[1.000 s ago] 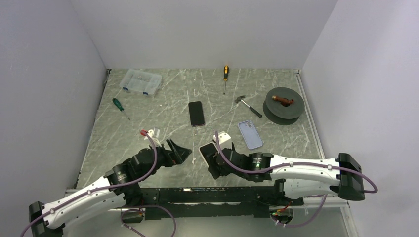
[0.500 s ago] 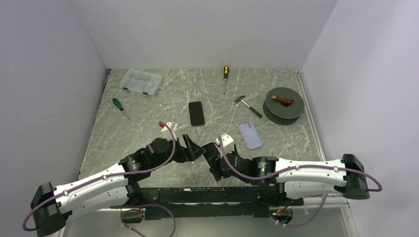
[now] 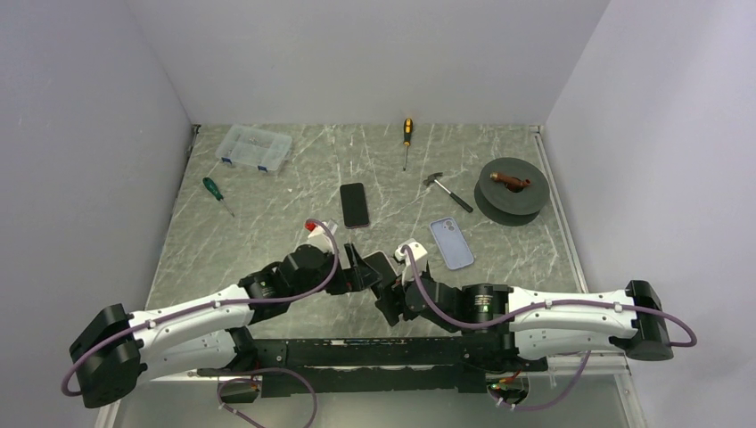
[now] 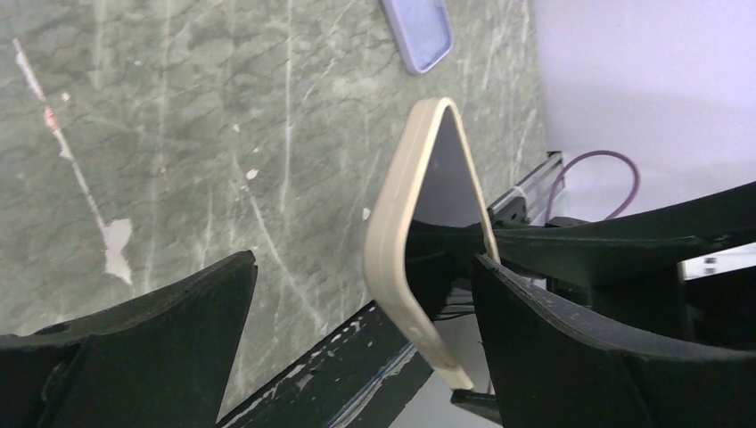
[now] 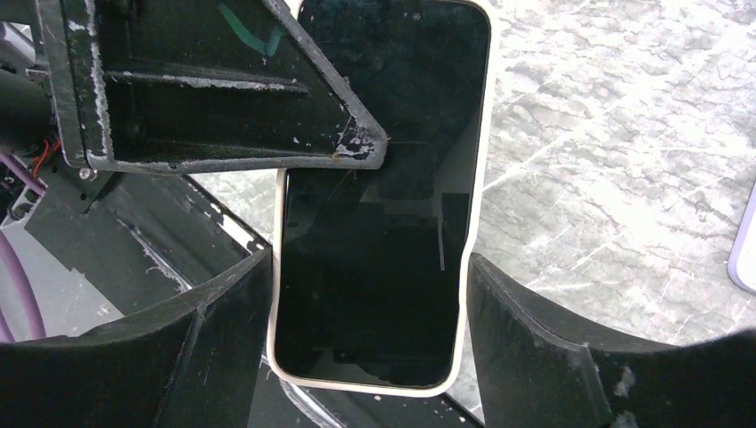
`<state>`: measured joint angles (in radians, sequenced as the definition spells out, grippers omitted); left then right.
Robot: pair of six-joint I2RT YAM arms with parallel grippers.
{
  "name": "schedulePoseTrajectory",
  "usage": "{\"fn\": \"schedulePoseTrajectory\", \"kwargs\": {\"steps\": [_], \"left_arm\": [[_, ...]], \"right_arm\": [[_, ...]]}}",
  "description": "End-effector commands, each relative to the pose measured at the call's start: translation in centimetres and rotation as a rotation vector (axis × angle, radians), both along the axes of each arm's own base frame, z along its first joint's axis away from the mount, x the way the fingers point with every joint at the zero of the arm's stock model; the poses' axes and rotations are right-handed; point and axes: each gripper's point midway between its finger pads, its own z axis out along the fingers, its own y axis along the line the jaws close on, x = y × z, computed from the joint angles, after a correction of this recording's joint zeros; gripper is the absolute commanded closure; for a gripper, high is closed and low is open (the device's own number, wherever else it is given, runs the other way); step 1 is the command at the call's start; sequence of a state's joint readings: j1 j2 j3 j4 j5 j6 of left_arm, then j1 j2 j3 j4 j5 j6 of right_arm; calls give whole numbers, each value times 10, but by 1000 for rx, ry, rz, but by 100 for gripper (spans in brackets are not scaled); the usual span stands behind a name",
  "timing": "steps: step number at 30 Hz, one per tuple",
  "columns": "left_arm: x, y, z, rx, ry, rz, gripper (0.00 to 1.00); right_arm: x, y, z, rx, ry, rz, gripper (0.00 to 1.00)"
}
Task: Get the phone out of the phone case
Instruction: Pick up the phone at the center of the board.
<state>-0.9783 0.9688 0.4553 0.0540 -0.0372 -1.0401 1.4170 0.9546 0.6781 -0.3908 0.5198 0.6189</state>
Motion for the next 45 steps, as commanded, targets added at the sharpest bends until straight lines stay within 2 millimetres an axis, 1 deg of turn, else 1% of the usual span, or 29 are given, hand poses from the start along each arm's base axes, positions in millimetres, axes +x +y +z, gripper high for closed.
{"fn": "schedulePoseTrajectory", "kwargs": {"steps": [1,4,8,16,24,28,33,34,35,37,38,39,40,42,45], "left_arm": [[8,-17,44,-159,-67,-10,5],[10,-19,58,-224,-105,-8,8],[7,-23,67,-270,-124,-32,16],[2,-35,66,-292,-96,-82,33],[2,-35,67,-294,-99,-86,52],[1,-33,70,-301,-108,-86,66],[-1,-30,73,-309,-123,-84,89],[0,-28,75,-316,-129,-78,94],[-1,-26,76,-319,-133,-73,98],[1,-20,80,-320,-151,-49,100],[3,-16,85,-324,-165,-33,100],[4,-12,89,-327,-178,-21,100],[2,-8,93,-331,-188,-19,100],[9,6,103,-335,-222,44,100],[14,32,118,-347,-259,133,100]], "right_arm": [[5,14,35,136,-52,-9,100],[4,13,35,148,-51,-8,100],[3,12,35,153,-51,-9,100],[3,13,37,161,-51,-7,100],[1,14,38,157,-52,1,100],[0,16,40,160,-51,4,100],[-1,18,44,174,-48,6,100],[-2,18,46,181,-45,4,92],[-2,19,47,188,-41,7,78],[-4,21,48,200,-24,6,45],[-4,21,48,199,-16,-1,35],[-4,23,49,207,-8,-6,27],[-5,24,52,218,0,-4,22],[-8,27,60,267,22,-2,14],[-9,26,75,384,64,7,11]]}}
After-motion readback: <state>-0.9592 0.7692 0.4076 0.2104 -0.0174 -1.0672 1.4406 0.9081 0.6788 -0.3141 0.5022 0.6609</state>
